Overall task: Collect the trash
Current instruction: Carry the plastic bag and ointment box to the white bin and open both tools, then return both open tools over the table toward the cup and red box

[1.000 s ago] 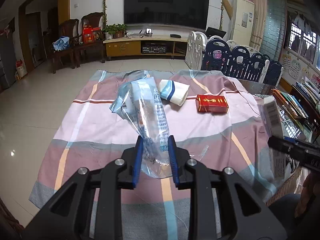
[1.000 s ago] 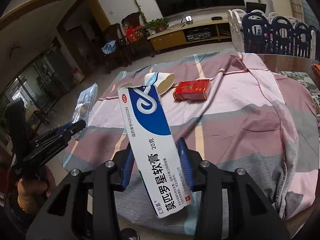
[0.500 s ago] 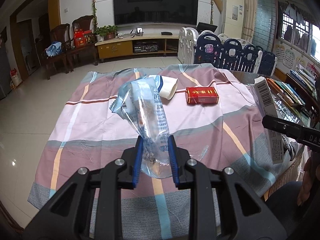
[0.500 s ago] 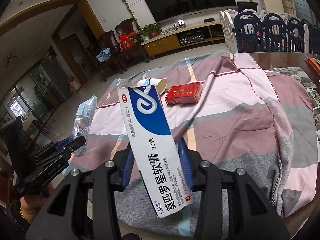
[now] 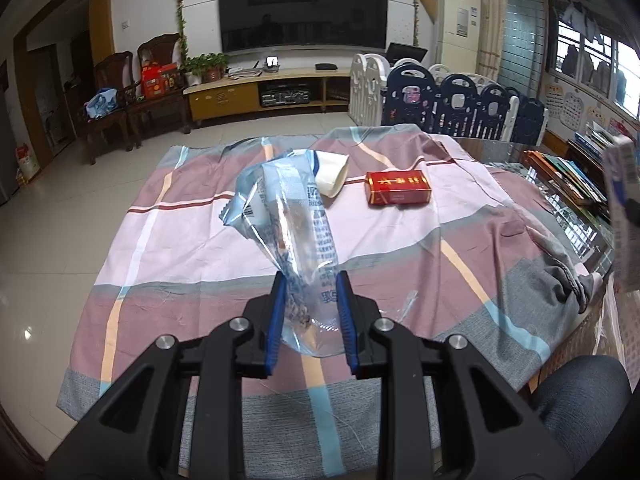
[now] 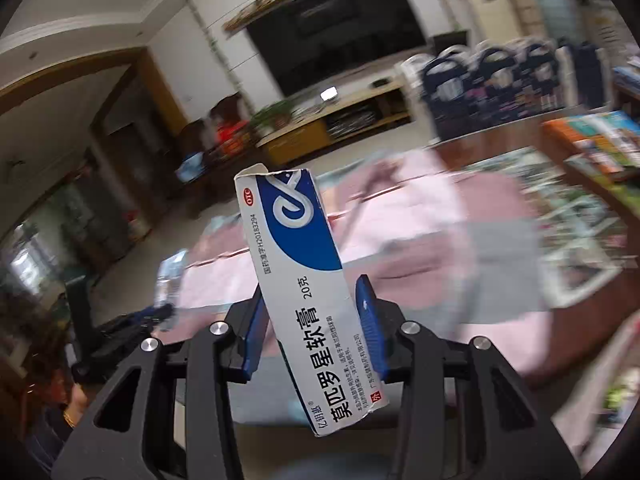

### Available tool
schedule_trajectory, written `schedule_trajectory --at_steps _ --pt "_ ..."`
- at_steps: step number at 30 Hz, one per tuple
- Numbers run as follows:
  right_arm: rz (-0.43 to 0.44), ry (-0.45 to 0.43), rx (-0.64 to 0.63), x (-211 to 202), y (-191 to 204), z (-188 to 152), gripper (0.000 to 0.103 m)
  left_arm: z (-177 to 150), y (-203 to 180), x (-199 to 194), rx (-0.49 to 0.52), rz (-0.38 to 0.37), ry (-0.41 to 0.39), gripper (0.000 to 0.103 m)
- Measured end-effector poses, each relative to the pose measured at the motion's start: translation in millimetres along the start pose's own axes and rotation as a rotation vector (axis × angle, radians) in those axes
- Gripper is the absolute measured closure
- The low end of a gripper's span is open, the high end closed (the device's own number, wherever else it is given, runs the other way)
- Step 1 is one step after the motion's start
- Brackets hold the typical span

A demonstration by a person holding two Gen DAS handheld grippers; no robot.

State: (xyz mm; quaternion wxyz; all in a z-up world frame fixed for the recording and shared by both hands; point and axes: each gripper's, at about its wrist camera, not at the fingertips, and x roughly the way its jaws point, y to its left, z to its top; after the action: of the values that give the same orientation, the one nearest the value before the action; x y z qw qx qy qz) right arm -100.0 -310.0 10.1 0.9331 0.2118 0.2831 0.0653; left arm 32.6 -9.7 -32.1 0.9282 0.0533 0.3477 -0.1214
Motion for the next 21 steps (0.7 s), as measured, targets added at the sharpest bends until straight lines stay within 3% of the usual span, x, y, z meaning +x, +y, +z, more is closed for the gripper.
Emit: schedule_trajectory --at_steps 4,6,7,9,11,15,17,18,21 --pt "-0.236 -0.037 0.052 -84.0 -85.1 -16.9 0.060 1.7 -27.3 -4.7 0.071 -0.094 -0.017 0.077" --pt "-0.335 -0.011 0.080 -110.7 -123.5 -35.6 0.056 3.1 -61.5 -11.9 0.147 -0.161 -0.029 0.077" --pt "-0.383 0.011 0.084 -119.5 -141.0 -47.3 0.050 3.9 -80.4 -15.6 0.178 -0.194 -0.028 0.077" --pt "-0.450 0.054 0.092 -130.7 -167.6 -67.3 0.025 8.2 -129.4 -27.0 0.229 -0.307 -0.017 0.077" --pt "-0.529 0.056 0.112 -150.0 -185.4 -79.0 0.025 12.2 -180.1 -42.1 0.268 -0.430 -0.009 0.077" --pt "-0.586 -0.177 0.159 -207.6 -178.4 -68.1 0.019 11.7 -300.5 -69.9 0.369 -0.702 0.059 0.076" --pt "-0.594 -0.277 0.149 -230.1 -166.6 -53.4 0.019 4.8 -350.1 -79.0 0.425 -0.786 0.087 0.073" --pt "-0.597 -0.325 0.138 -239.6 -159.0 -45.5 0.017 -0.9 -378.2 -82.3 0.460 -0.804 0.096 0.065" --pt "-0.564 -0.401 0.111 -253.9 -141.1 -27.0 0.007 -15.4 -423.1 -78.4 0.499 -0.738 0.111 0.015"
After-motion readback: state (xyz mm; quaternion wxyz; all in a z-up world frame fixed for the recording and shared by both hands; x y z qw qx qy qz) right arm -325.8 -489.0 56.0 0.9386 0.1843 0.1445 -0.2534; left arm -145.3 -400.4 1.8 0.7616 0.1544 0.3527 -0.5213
